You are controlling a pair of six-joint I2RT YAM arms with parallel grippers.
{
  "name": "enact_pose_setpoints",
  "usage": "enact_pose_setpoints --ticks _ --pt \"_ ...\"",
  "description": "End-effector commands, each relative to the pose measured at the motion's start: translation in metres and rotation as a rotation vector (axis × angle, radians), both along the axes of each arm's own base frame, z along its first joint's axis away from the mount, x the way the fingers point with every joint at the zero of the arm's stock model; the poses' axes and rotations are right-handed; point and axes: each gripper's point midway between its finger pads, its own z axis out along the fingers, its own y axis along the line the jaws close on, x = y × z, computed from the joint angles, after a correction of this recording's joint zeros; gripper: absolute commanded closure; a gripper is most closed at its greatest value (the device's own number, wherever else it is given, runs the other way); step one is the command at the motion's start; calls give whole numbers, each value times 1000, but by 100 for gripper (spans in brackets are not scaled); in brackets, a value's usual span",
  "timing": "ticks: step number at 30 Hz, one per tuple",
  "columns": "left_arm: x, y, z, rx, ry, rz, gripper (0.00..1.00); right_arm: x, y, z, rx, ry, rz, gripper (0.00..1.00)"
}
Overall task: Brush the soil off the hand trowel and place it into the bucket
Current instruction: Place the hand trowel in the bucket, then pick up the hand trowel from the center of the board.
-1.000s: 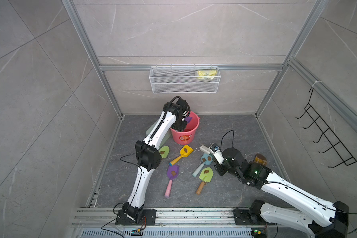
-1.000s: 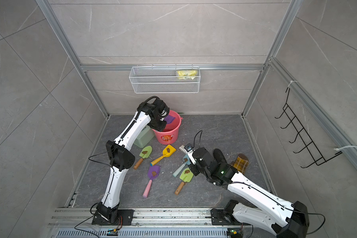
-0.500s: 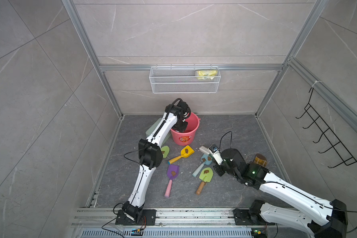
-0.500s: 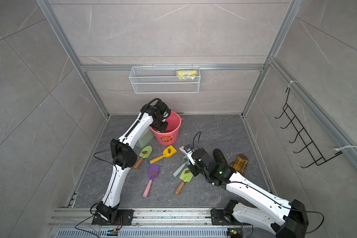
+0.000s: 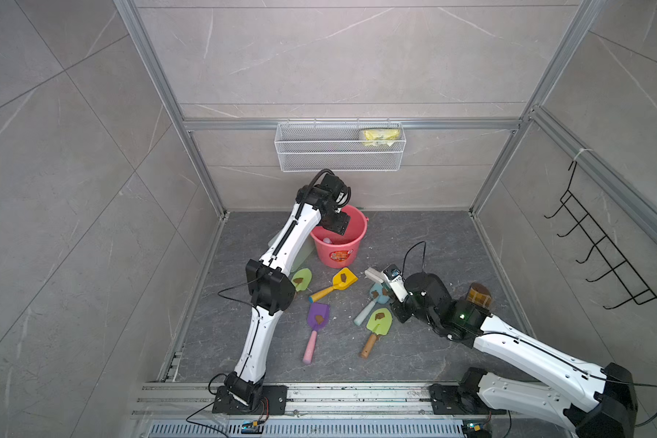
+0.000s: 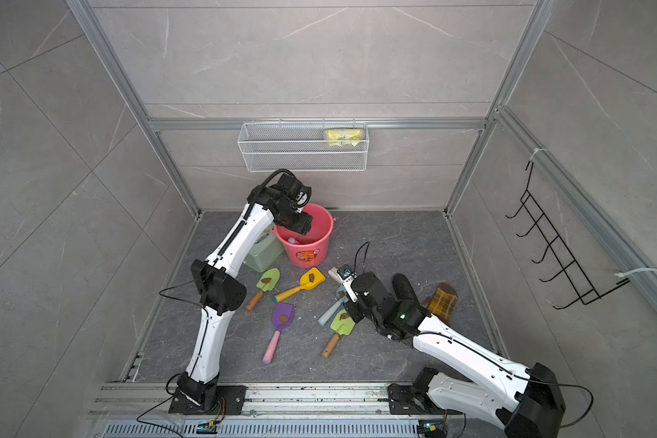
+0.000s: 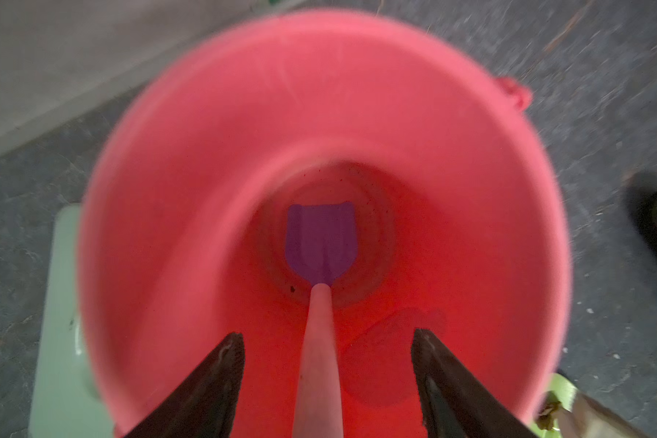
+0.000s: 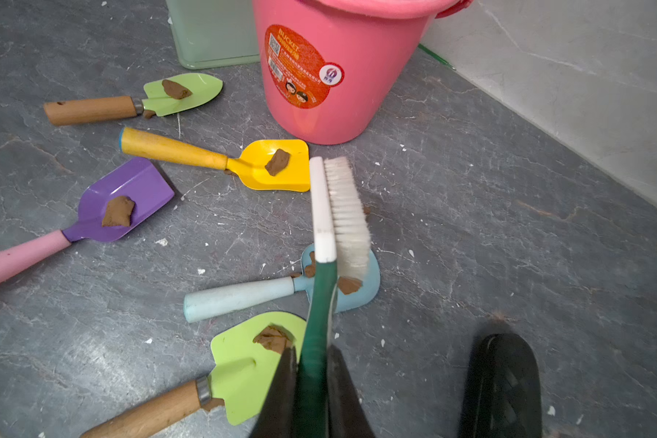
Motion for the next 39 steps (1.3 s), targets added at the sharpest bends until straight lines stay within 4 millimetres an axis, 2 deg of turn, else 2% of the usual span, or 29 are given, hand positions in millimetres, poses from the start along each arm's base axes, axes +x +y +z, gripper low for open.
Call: enact_pose_setpoints --ticks 1,5,8,10,14,17,20,23,26,31,39 --pt "-33 -6 81 -188 -97 2 26 6 -2 1 65 4 -36 100" --pt "-79 -26 75 -257 -57 -25 29 16 -14 -3 139 44 -88 100" --pt "-121 -43 54 -255 -31 -56 29 27 -24 -8 226 93 -135 100" --pt "-147 -53 34 -253 -4 -65 29 36 -34 -9 286 117 -175 100" --pt "-191 -67 -23 -216 74 -80 29 56 -57 -14 430 171 -262 100" --pt "-213 -77 -68 -158 115 -103 29 66 -73 -21 497 191 -317 100" --pt "-231 -86 -110 -93 167 -142 28 71 -82 -26 489 196 -347 100" --pt "-243 -87 -145 17 206 -180 26 71 -85 -29 476 200 -356 100" --pt "-246 -83 -168 77 239 -175 26 71 -86 -34 466 214 -358 100" --pt "-243 -78 -191 151 250 -185 28 68 -87 -38 459 229 -364 100" --pt "-238 -72 -216 195 275 -176 39 62 -90 -31 450 214 -365 100"
